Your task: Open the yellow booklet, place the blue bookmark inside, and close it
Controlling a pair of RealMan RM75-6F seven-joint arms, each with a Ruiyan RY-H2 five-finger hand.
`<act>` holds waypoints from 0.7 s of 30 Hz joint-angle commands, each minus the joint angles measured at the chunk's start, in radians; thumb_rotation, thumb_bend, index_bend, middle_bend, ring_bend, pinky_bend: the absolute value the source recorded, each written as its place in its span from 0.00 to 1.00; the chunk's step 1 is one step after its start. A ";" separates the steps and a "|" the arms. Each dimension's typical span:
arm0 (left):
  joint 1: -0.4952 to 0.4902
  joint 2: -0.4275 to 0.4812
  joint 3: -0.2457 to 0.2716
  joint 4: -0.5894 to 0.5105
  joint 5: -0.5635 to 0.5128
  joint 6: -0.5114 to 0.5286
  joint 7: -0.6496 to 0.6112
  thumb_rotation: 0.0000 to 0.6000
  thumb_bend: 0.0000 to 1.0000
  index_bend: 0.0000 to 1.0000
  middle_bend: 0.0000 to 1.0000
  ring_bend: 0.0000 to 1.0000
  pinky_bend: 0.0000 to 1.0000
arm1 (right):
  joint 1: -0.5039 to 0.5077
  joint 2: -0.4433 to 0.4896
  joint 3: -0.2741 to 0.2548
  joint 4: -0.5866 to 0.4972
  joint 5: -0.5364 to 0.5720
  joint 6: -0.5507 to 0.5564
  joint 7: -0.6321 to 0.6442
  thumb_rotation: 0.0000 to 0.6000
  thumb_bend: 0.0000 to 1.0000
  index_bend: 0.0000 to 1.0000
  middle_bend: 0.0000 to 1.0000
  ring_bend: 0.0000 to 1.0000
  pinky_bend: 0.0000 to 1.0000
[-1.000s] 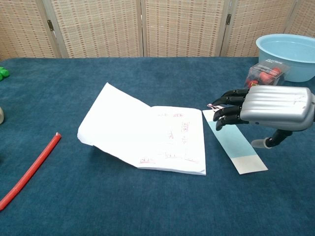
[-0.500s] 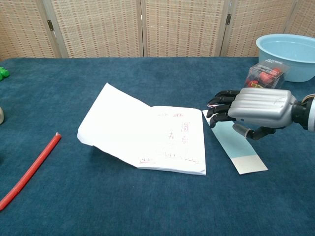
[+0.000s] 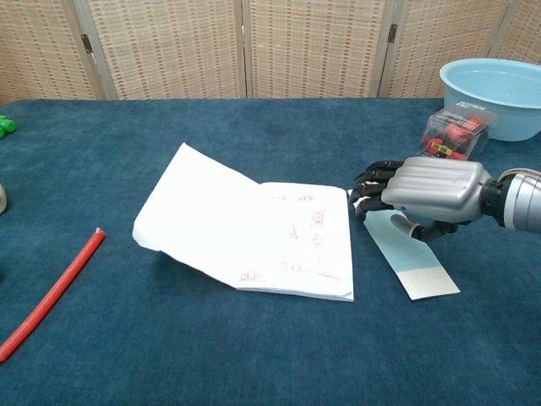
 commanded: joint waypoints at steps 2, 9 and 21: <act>0.000 -0.001 0.000 0.003 -0.001 0.000 -0.002 1.00 0.26 0.09 0.12 0.11 0.16 | 0.003 -0.009 0.004 0.009 0.003 -0.005 -0.002 1.00 0.73 0.28 0.12 0.00 0.00; 0.000 -0.004 0.001 0.009 0.000 -0.003 -0.010 1.00 0.26 0.09 0.12 0.11 0.16 | 0.003 -0.024 0.009 0.019 0.009 -0.012 -0.016 1.00 0.73 0.29 0.12 0.00 0.00; -0.002 -0.004 0.005 0.014 0.003 -0.012 -0.038 1.00 0.26 0.09 0.12 0.11 0.16 | 0.000 -0.035 0.008 0.033 0.018 -0.027 -0.039 1.00 0.73 0.30 0.12 0.00 0.00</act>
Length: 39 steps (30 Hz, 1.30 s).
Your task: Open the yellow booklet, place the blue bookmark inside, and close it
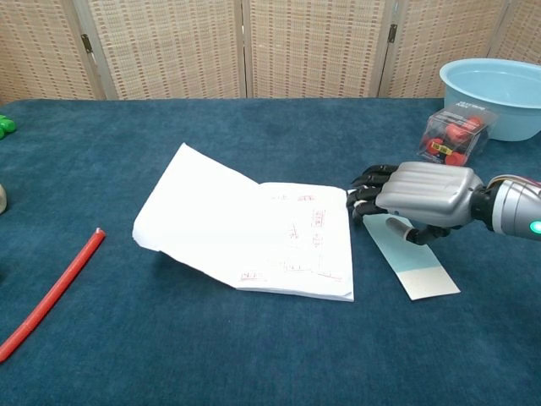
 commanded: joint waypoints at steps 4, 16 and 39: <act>0.000 0.001 0.001 0.003 0.000 -0.003 -0.007 1.00 0.26 0.09 0.12 0.11 0.16 | -0.007 0.004 0.001 0.010 0.010 -0.004 -0.004 1.00 0.73 0.31 0.12 0.00 0.00; -0.003 -0.002 0.002 0.007 0.001 -0.008 -0.009 1.00 0.26 0.09 0.12 0.11 0.16 | -0.043 0.032 0.008 0.027 0.056 -0.008 -0.008 1.00 0.73 0.31 0.12 0.00 0.00; -0.007 0.009 0.004 -0.028 0.010 -0.005 0.013 1.00 0.26 0.09 0.12 0.11 0.16 | -0.178 0.140 -0.033 -0.065 0.001 0.196 0.043 1.00 0.00 0.29 0.12 0.00 0.00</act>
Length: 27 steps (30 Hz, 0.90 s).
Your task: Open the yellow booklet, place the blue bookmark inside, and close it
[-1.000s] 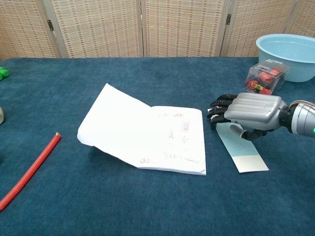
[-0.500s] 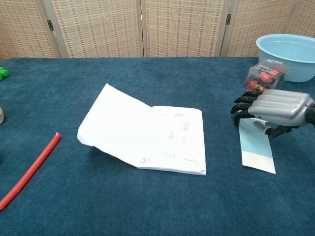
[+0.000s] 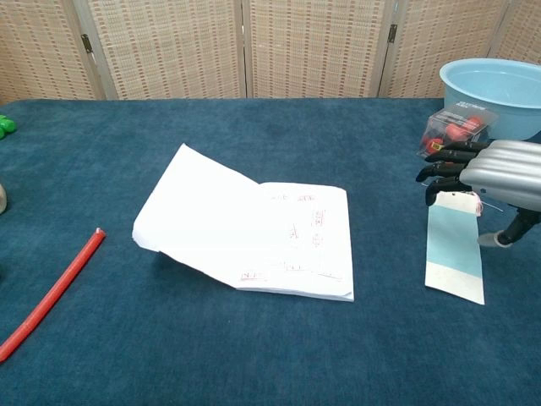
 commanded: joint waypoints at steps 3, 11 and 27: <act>0.000 0.003 0.001 -0.006 0.002 0.001 0.002 1.00 0.26 0.09 0.12 0.11 0.16 | -0.017 -0.013 -0.019 0.017 -0.023 0.010 0.018 1.00 0.00 0.28 0.11 0.00 0.00; 0.000 0.004 0.003 -0.012 0.002 -0.001 0.004 1.00 0.26 0.09 0.12 0.11 0.16 | -0.018 -0.021 -0.033 0.046 -0.057 0.014 0.037 1.00 0.00 0.28 0.11 0.00 0.00; 0.005 0.007 0.004 -0.006 -0.006 0.000 -0.004 1.00 0.26 0.09 0.12 0.11 0.16 | 0.037 -0.061 0.009 0.061 -0.068 -0.015 0.047 1.00 0.00 0.28 0.11 0.00 0.00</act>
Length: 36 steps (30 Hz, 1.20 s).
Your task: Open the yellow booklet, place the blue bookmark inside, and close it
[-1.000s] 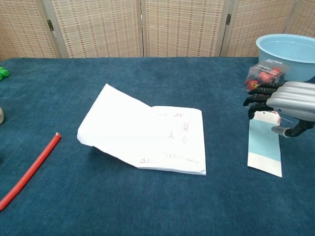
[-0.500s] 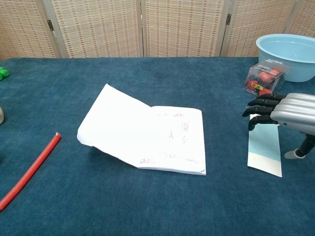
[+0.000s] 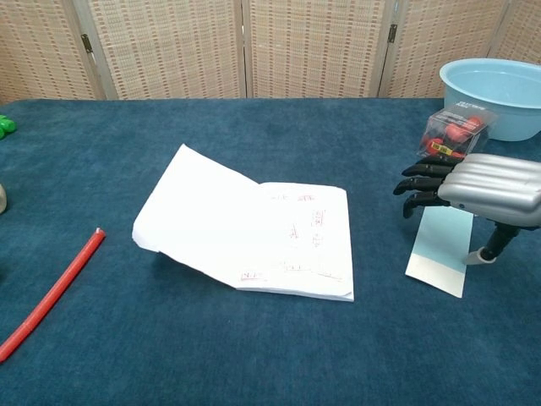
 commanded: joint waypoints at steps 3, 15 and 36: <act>0.001 0.000 0.001 0.003 -0.003 -0.001 -0.003 1.00 0.26 0.09 0.12 0.11 0.16 | 0.020 -0.003 0.015 -0.012 0.005 -0.018 -0.004 1.00 0.01 0.28 0.11 0.00 0.00; 0.000 -0.002 0.004 -0.001 0.001 -0.007 0.000 1.00 0.26 0.09 0.12 0.11 0.16 | 0.036 0.092 -0.029 -0.082 0.001 -0.095 0.013 1.00 0.09 0.28 0.11 0.00 0.00; 0.005 0.003 0.007 -0.012 -0.009 -0.011 0.010 1.00 0.26 0.09 0.12 0.11 0.16 | 0.084 0.070 -0.050 -0.034 -0.029 -0.153 0.023 1.00 0.16 0.28 0.10 0.00 0.00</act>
